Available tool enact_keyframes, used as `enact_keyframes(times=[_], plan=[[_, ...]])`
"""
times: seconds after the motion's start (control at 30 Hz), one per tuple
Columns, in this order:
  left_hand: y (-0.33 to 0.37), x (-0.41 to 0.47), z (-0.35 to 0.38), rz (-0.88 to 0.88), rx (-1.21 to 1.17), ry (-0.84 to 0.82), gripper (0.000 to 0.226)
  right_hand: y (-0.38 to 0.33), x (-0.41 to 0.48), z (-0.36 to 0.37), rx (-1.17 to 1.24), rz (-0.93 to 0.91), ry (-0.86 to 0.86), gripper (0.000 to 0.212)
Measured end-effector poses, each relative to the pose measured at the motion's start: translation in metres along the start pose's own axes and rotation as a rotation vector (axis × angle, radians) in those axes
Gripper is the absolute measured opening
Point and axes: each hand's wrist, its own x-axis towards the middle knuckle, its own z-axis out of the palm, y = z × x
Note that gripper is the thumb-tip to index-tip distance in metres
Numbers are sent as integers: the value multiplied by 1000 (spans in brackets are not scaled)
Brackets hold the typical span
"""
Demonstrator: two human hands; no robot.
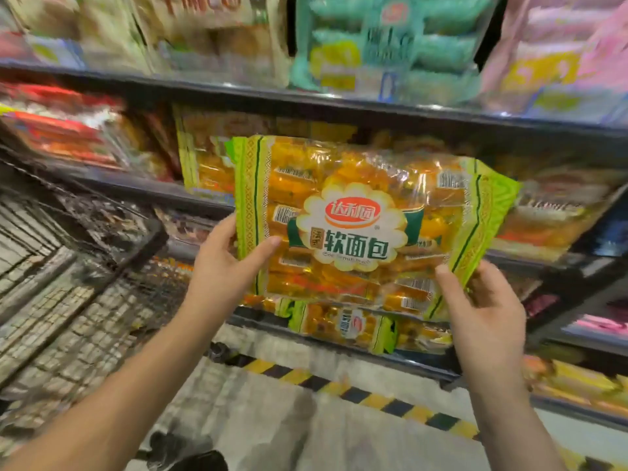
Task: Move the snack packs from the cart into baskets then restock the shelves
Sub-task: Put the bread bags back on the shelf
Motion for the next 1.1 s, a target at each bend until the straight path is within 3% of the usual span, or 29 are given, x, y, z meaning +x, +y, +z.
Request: enact_keyframes(times=[0.1, 0.27, 0.4, 0.57, 0.73, 0.9, 1.1], plan=[[-48, -2, 41, 38, -3, 33, 32, 65, 5, 8, 1, -66, 32, 10], [-123, 0, 99, 92, -47, 64, 30, 153, 19, 24, -30, -128, 106, 47], [-170, 5, 124, 131, -82, 110, 32, 195, 25, 40, -14, -220, 139, 27], [-193, 4, 131, 129, -90, 99, 31, 225, 23, 56, -7, -195, 141, 42], [-200, 11, 139, 127, -82, 87, 32, 230, 27, 58, -35, -246, 165, 15], [-214, 18, 156, 113, -110, 87, 32, 254, 25, 65, -119, -194, 154, 23], [-218, 32, 173, 50, -177, 77, 40, 247, 43, 62, -59, -152, 161, 14]])
